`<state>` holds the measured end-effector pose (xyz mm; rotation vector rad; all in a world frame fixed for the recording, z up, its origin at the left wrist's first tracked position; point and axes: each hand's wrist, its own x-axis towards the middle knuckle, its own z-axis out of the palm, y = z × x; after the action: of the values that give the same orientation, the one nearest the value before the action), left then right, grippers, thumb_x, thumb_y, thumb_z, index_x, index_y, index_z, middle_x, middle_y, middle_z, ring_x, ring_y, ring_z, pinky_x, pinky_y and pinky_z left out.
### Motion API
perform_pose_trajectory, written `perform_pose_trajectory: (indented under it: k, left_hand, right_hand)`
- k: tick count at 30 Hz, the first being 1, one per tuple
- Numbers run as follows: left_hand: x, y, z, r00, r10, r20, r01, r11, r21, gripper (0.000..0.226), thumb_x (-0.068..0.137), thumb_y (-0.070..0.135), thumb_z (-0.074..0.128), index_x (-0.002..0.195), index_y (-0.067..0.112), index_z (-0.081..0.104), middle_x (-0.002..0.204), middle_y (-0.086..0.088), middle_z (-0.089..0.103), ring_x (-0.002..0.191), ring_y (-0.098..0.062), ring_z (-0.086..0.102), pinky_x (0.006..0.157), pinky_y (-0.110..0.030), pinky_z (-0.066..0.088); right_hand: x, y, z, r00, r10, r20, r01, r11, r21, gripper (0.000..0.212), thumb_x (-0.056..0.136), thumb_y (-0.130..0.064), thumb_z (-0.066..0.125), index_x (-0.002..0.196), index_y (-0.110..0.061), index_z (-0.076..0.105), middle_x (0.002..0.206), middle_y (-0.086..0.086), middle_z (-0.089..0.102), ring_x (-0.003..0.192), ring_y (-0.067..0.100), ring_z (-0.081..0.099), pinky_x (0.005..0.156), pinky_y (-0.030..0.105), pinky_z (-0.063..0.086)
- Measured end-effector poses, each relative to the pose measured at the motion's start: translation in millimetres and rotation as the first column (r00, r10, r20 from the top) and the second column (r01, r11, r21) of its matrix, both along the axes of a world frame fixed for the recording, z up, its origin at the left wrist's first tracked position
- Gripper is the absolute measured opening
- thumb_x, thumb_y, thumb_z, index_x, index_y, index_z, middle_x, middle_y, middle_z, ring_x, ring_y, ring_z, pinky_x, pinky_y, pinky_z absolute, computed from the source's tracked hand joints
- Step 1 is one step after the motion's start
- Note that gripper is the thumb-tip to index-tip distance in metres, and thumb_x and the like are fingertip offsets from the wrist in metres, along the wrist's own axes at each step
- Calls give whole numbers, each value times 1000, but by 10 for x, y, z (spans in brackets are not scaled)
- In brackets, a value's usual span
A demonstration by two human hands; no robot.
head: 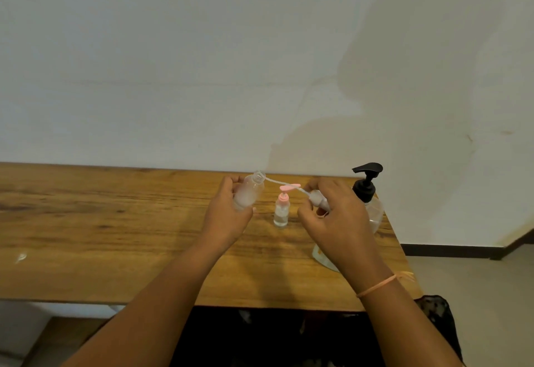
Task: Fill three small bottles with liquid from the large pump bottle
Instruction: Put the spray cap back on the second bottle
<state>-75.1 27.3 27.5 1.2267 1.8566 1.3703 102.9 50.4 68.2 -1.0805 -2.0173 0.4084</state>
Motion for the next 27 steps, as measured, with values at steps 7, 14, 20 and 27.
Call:
perform_pose_trajectory:
  k: [7,14,20,27]
  left_hand:
    - [-35,-46,12,998,17,-65,-13,998,56,44,80,-4,62,104,29,45,97,20,54,84,4,55,59,-4,43]
    - [-28,-43,-4,989,18,-148,-7,998,70,43,78,-3,63,104,27,48,97,16,57,84,4,55,61,-3,41]
    - [-2,-49,-12,973,-4,-229,18,998,60,40,80,1,64,106,27,50,107,10,59,90,-4,57,63,-6,41]
    - [46,-50,-5,967,-14,-254,33,997,73,42,78,3,67,104,30,48,103,12,59,86,1,56,63,-2,40]
  right_hand:
    - [6,19,39,990,-131,59,118,976,185,22,74,-6,69,96,-11,66,87,2,52,76,16,50,57,18,36]
    - [0,-6,68,974,-187,128,138,937,321,29,67,4,73,93,-8,69,94,15,58,79,31,55,56,28,39]
    - [3,-12,89,975,-155,158,87,925,370,32,66,11,71,91,-9,69,103,16,60,88,36,53,61,35,45]
    - [-23,25,26,980,92,176,-145,938,315,29,78,2,53,100,-10,69,106,11,60,92,30,52,61,39,50]
